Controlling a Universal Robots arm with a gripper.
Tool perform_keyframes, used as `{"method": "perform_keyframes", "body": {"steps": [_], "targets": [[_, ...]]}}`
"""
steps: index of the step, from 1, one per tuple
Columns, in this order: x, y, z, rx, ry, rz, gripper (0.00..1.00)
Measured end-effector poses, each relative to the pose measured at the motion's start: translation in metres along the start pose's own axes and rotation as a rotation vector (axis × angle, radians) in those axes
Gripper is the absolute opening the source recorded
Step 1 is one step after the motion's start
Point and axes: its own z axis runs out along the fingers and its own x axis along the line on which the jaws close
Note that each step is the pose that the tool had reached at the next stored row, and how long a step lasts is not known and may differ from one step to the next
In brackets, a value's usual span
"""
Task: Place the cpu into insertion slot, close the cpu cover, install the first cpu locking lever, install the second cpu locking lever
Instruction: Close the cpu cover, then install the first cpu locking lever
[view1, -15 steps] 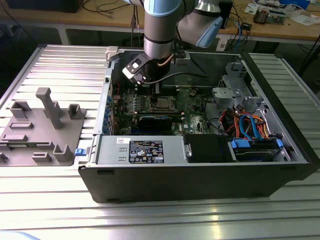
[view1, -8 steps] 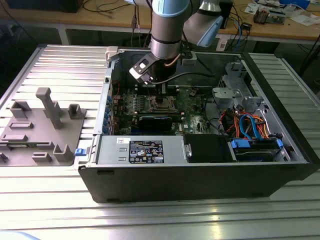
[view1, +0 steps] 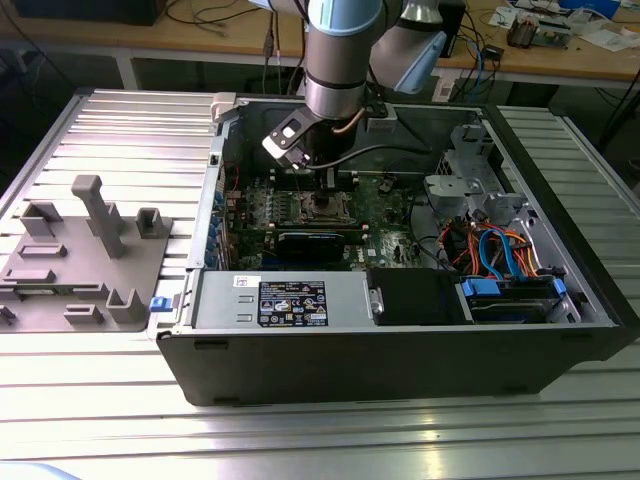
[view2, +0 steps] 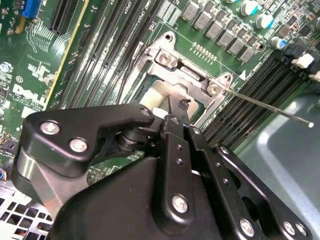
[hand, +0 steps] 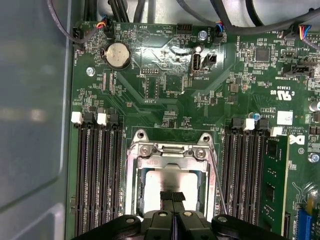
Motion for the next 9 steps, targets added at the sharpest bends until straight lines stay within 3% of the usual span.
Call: {"method": "perform_keyframes", "body": {"steps": [9], "targets": [[0.0000, 0.0005, 0.0007, -0.0005, 0.0000, 0.000, 0.11]]}}
